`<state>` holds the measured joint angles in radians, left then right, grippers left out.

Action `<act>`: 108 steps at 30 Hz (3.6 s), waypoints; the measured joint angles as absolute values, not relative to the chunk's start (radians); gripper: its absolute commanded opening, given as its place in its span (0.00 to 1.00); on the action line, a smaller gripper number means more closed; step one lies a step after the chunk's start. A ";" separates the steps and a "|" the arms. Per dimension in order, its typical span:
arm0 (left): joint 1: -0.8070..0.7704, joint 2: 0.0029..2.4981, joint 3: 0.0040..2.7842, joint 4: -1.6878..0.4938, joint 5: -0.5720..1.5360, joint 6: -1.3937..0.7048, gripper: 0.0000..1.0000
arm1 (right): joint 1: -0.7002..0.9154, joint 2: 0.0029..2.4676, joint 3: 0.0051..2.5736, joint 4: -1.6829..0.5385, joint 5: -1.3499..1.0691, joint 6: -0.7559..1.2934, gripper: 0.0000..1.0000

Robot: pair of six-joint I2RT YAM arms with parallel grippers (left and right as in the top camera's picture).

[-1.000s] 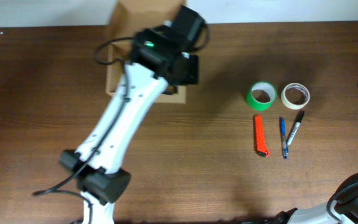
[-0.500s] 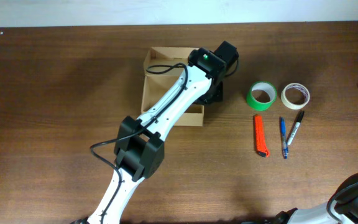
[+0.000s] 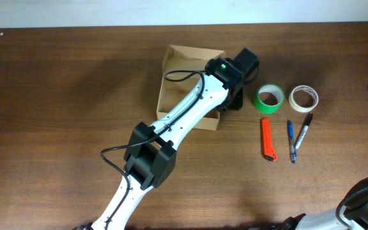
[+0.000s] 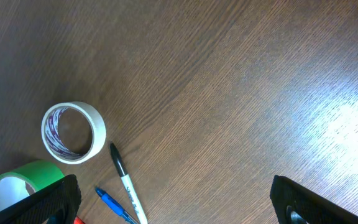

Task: Pack container
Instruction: 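Release the box and raise the left gripper away, then grasp the green tape roll with the right gripper, then carry the green tape into the box and release it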

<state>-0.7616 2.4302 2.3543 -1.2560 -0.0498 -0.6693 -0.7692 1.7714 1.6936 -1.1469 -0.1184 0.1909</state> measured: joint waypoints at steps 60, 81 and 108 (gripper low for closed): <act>0.230 2.320 2.941 -1.653 -0.389 -0.347 1.00 | -0.132 2.093 1.705 -1.195 -0.049 0.469 0.54; 0.230 2.320 2.941 -1.653 -0.384 -0.347 1.00 | -0.133 2.195 1.721 -1.133 -0.068 0.475 0.04; 0.230 2.320 2.941 -1.653 -0.380 -0.347 1.00 | 0.508 2.174 2.512 -1.513 -0.007 -0.027 0.04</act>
